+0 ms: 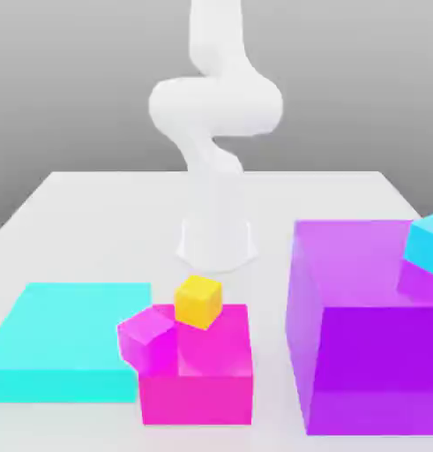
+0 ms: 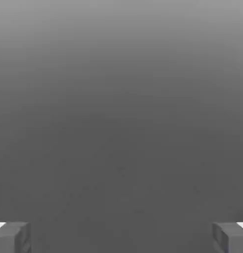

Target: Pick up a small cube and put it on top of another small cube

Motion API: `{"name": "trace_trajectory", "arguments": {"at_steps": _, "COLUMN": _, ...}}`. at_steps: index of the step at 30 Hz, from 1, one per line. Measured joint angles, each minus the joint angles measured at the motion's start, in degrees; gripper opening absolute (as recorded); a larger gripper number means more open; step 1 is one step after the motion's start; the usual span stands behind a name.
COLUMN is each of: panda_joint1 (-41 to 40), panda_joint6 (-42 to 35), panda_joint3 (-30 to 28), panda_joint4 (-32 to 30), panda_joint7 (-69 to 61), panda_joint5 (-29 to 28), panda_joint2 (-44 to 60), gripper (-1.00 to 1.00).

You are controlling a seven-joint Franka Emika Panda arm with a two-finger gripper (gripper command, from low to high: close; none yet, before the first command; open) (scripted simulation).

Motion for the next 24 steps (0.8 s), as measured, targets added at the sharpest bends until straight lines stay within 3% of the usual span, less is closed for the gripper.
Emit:
{"name": "trace_trajectory", "arguments": {"at_steps": 14, "panda_joint1": -9.2, "panda_joint6": 3.6, "panda_joint3": -2.7, "panda_joint4": 8.5, "panda_joint7": 11.8, "panda_joint5": -3.3, "panda_joint2": 29.4, "gripper": 0.00}}
{"name": "trace_trajectory", "arguments": {"at_steps": 24, "panda_joint1": -15.3, "panda_joint6": 6.3, "panda_joint3": -6.0, "panda_joint4": 14.4, "panda_joint7": 16.6, "panda_joint5": -0.4, "panda_joint2": 50.2, "gripper": 0.00}}
